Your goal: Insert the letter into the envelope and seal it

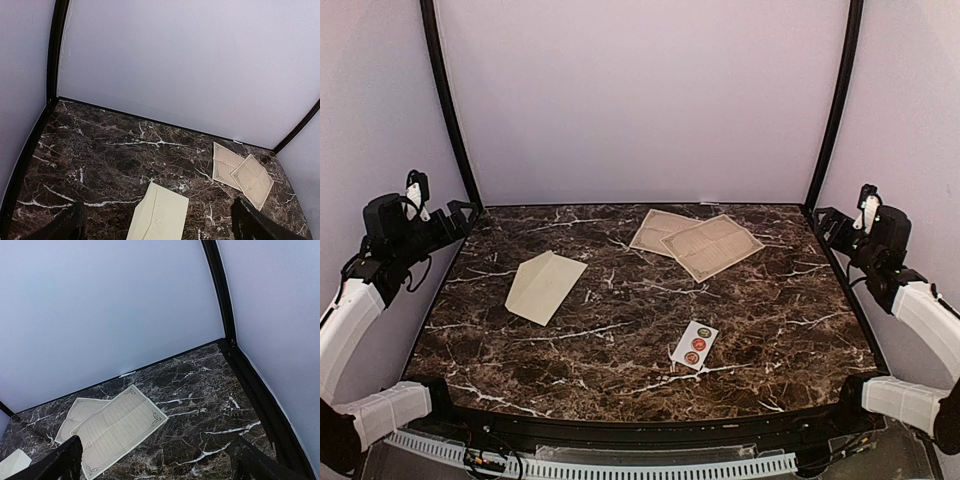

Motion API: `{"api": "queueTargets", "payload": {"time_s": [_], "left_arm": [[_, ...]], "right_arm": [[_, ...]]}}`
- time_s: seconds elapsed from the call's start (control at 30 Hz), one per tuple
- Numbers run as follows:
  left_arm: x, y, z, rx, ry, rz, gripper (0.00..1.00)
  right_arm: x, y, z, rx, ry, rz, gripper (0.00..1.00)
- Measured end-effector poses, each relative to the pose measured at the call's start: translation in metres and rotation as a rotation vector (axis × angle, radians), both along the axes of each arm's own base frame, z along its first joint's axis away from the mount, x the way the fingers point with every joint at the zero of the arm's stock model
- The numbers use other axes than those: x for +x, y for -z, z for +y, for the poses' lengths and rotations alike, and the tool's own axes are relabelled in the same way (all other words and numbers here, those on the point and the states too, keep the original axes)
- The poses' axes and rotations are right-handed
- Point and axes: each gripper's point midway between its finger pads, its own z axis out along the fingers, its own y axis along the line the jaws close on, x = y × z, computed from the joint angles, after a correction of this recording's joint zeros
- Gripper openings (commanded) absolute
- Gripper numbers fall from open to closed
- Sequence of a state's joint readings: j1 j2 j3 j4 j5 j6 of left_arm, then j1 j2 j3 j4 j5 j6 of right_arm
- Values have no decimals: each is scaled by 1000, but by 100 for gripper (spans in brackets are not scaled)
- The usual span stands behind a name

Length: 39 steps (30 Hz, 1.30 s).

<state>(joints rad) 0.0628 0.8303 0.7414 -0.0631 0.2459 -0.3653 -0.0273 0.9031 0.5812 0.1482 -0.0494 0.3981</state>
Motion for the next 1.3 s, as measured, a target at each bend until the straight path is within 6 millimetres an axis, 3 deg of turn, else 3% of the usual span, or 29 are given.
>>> {"api": "queueTargets", "payload": {"time_s": [0.33,0.6,0.73,0.93,1.13,1.3], "left_arm": [[1,5,1,2,-6,18,99],[8,30,7,43,-26,121,97],[16,17,4,67,-6,120,97],[32,-15,-29,76,109,49,98],[37,-5,-37,79,153,68,98],[34,7,-37,82,156,90,98]], "right_arm": [[-2,10,1,2,-7,41,99],[-5,16,17,-8,-101,66,99],[-2,27,29,-8,-164,119,99],[4,36,86,-27,-308,192,99],[9,55,136,-42,-396,271,99],[23,80,166,-24,-431,342,99]]}}
